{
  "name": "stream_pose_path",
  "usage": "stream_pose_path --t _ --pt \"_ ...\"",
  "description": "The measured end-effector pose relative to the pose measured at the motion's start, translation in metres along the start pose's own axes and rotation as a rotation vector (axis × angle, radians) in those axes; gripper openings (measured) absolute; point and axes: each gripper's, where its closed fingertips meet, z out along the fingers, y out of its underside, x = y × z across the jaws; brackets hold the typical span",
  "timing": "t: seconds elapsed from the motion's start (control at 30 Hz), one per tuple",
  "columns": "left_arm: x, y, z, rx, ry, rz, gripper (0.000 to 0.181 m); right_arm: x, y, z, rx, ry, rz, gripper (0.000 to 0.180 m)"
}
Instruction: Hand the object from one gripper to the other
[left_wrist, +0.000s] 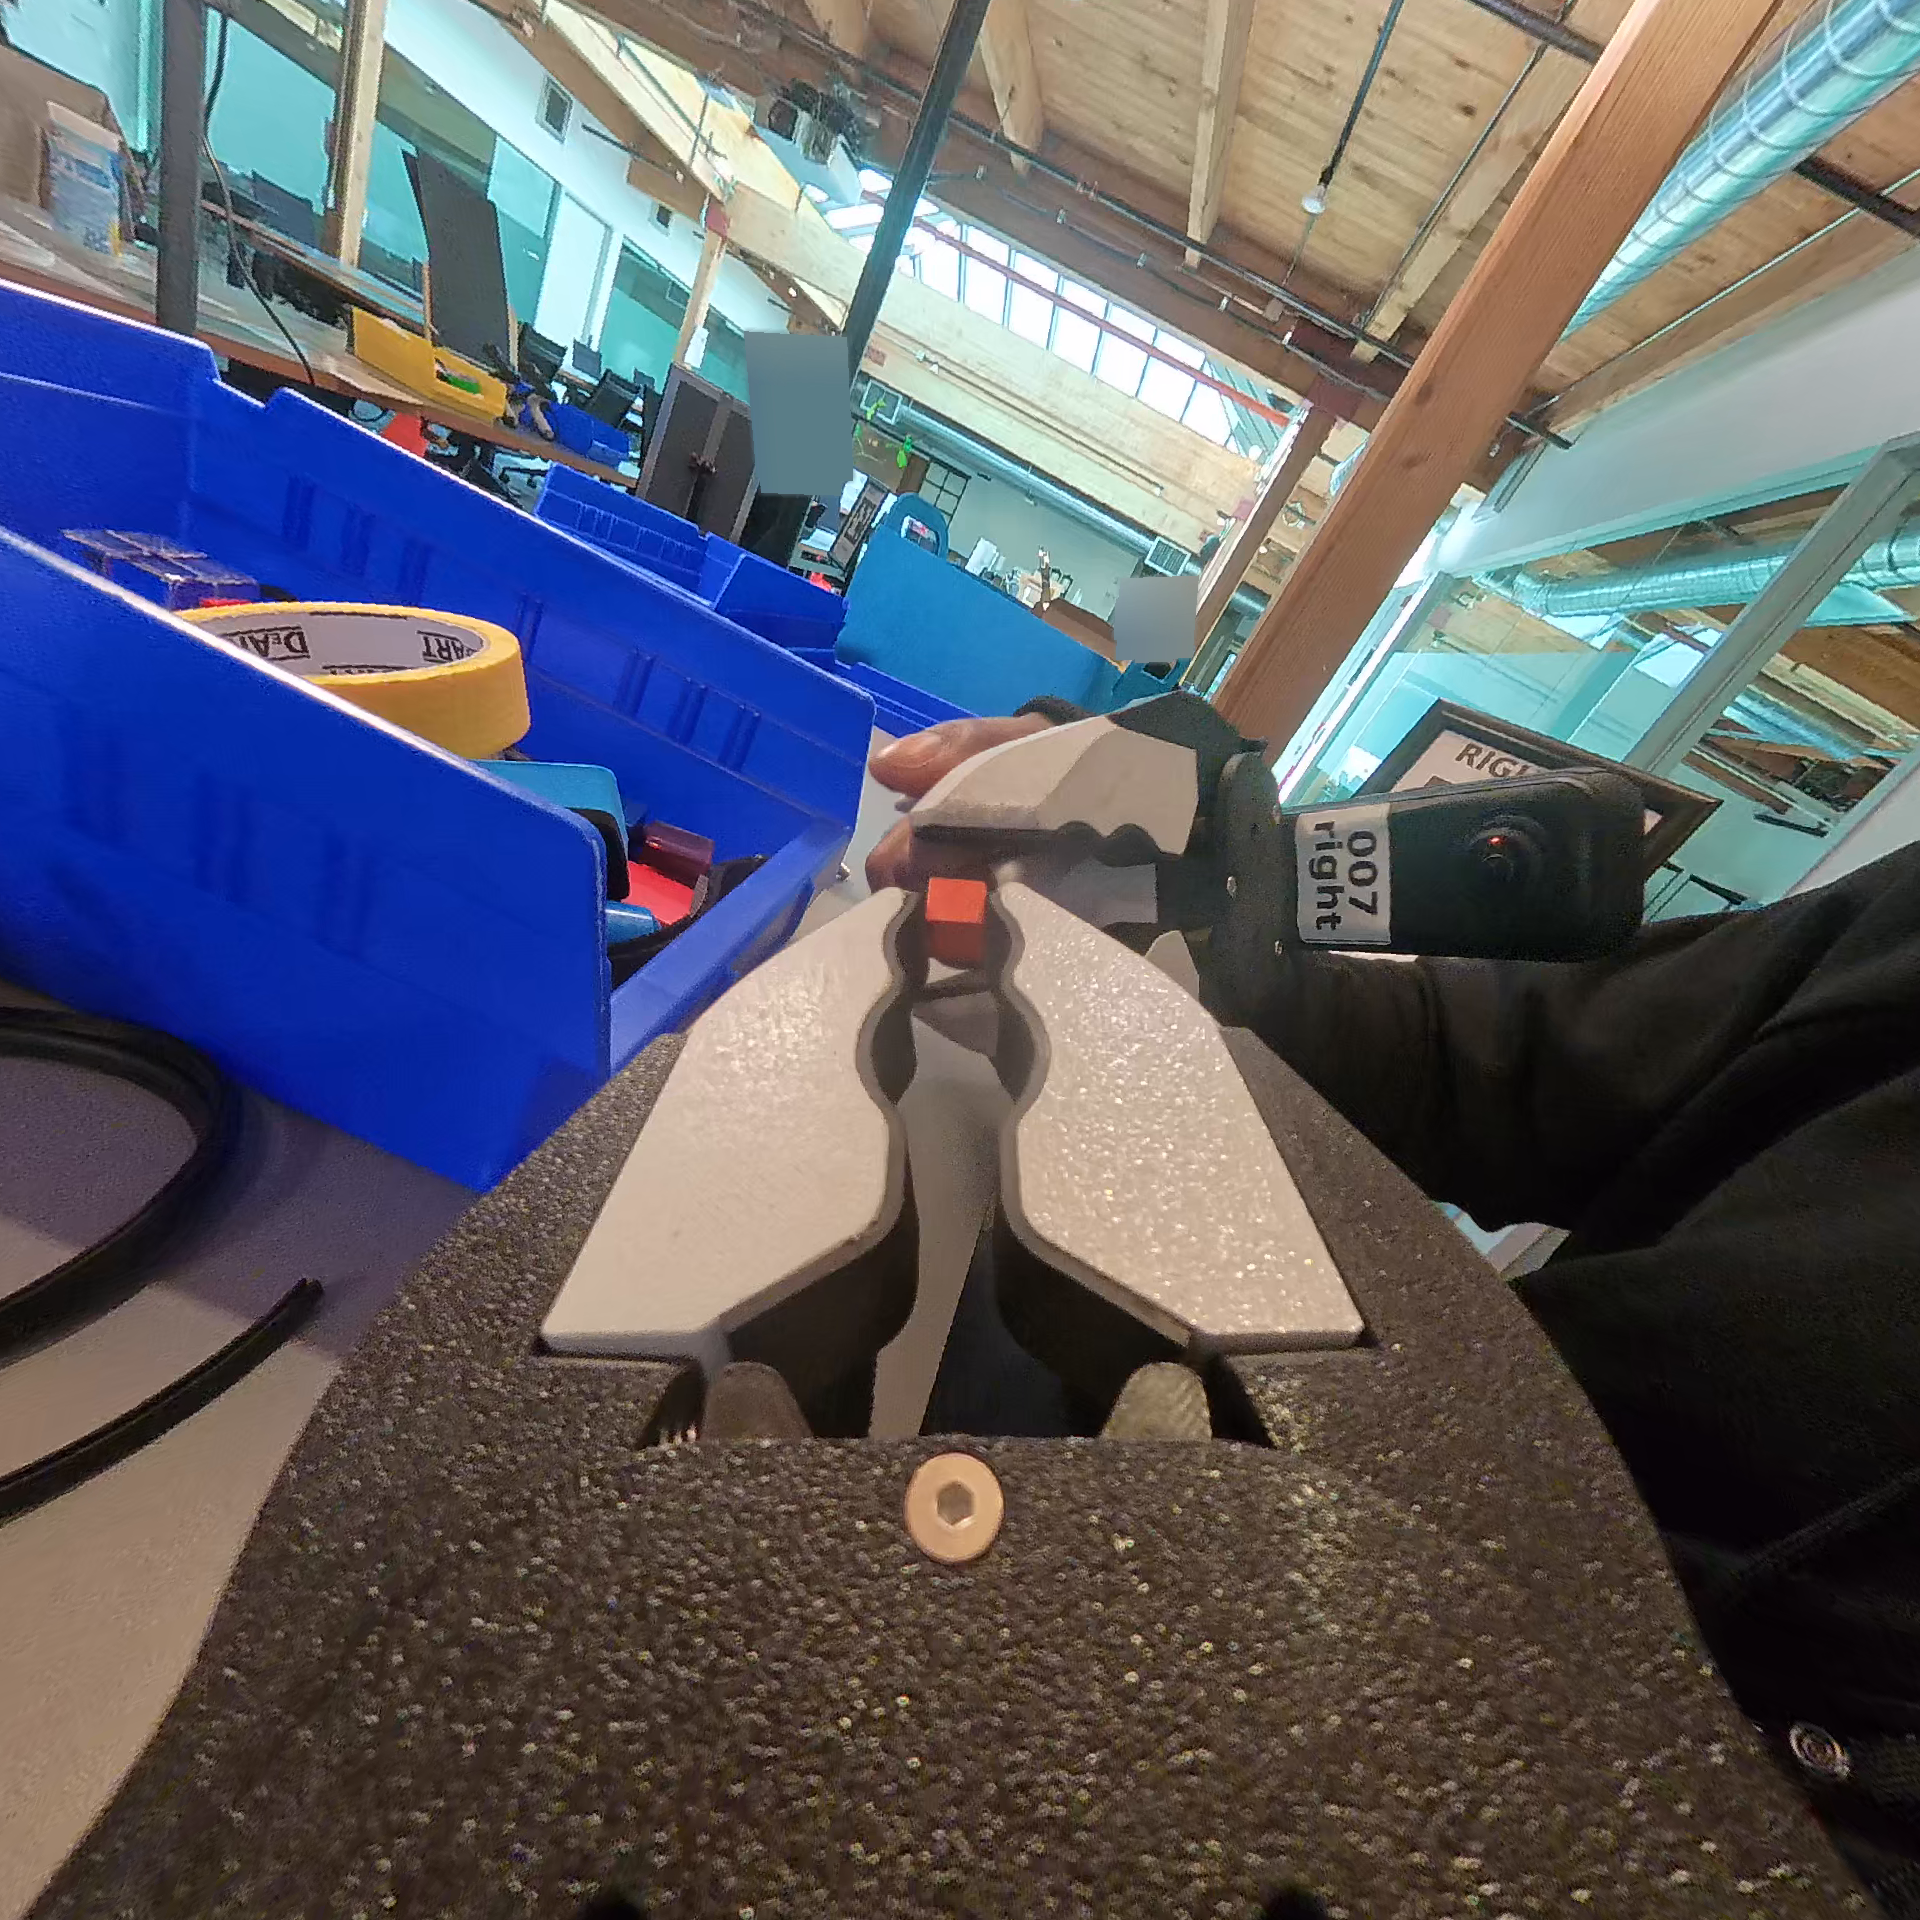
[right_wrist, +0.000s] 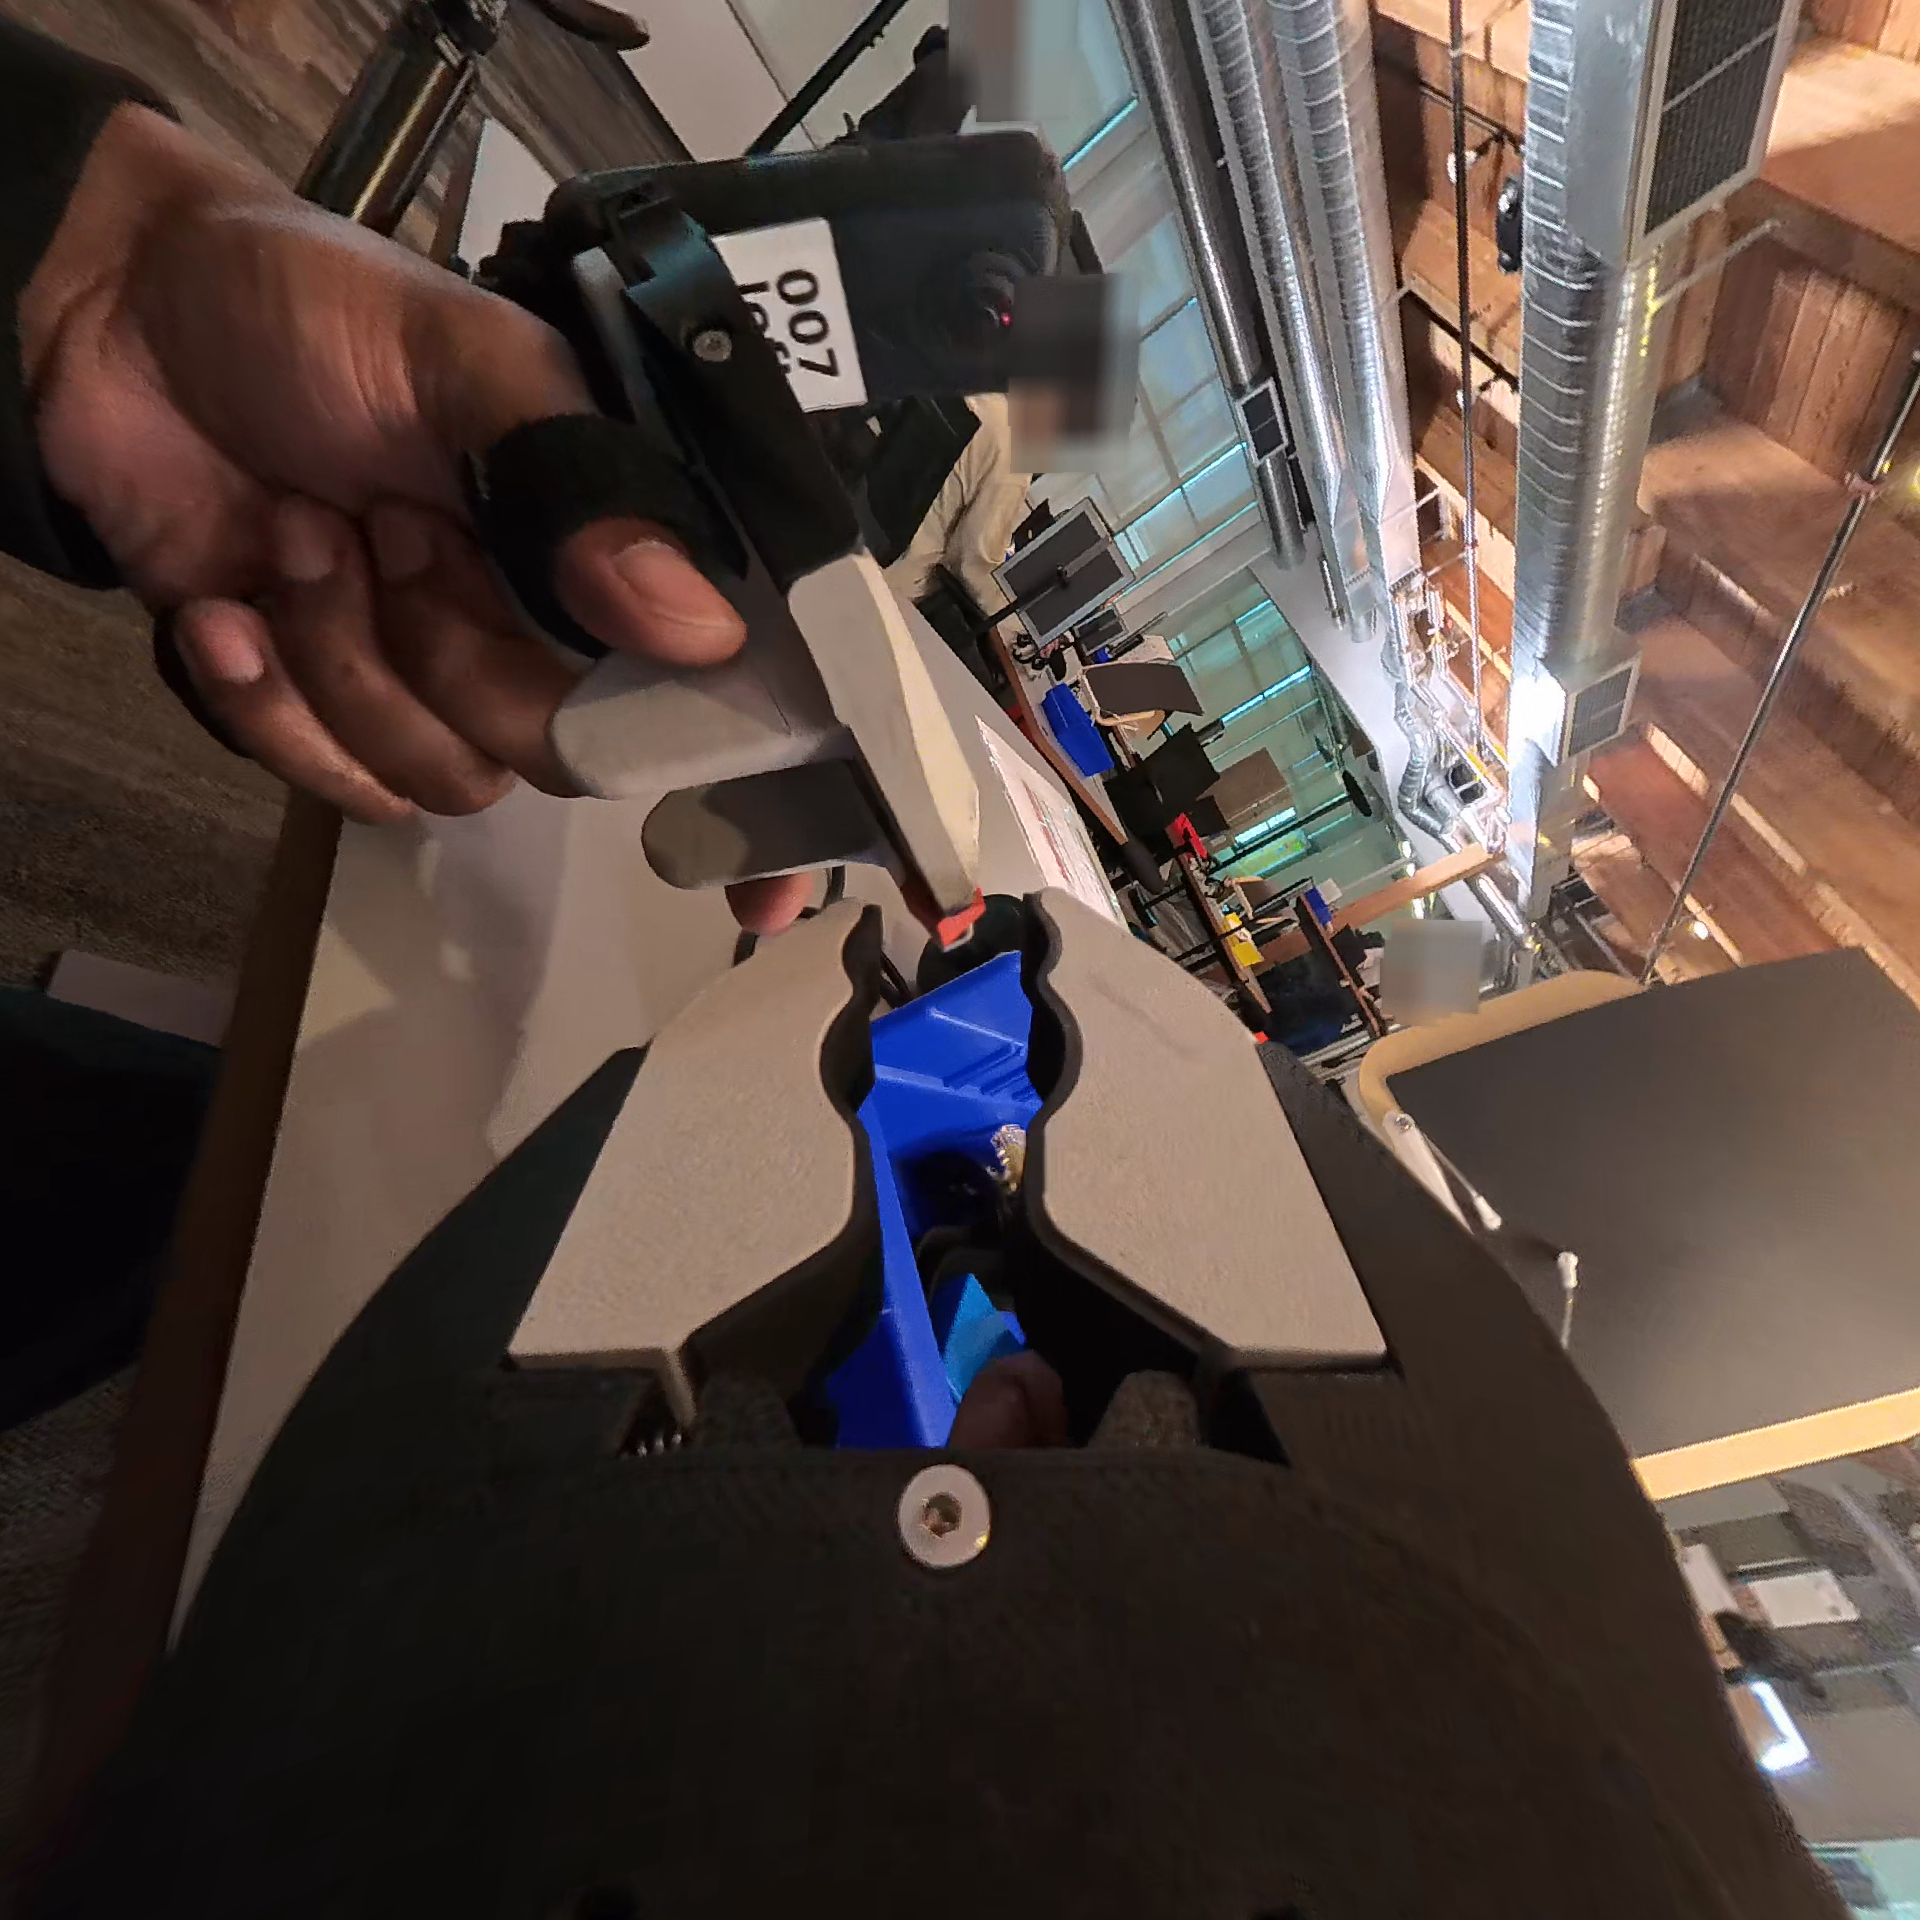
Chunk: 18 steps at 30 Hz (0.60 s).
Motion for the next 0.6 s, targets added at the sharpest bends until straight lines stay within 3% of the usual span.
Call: stream_pose_path --t 0.33,0.5,0.6 --pt "0.000 0.007 0.002 -0.046 -0.008 -0.016 0.011 -0.006 0.000 -0.001 -0.021 -0.049 -0.097 0.013" --pt "0.002 0.006 0.001 -0.038 0.002 -0.007 0.017 -0.002 0.004 -0.001 -0.031 -0.027 0.037 0.013" --pt "0.004 -0.001 -0.004 0.005 0.015 0.004 0.027 0.002 0.010 -0.002 -0.048 -0.057 0.266 0.011"
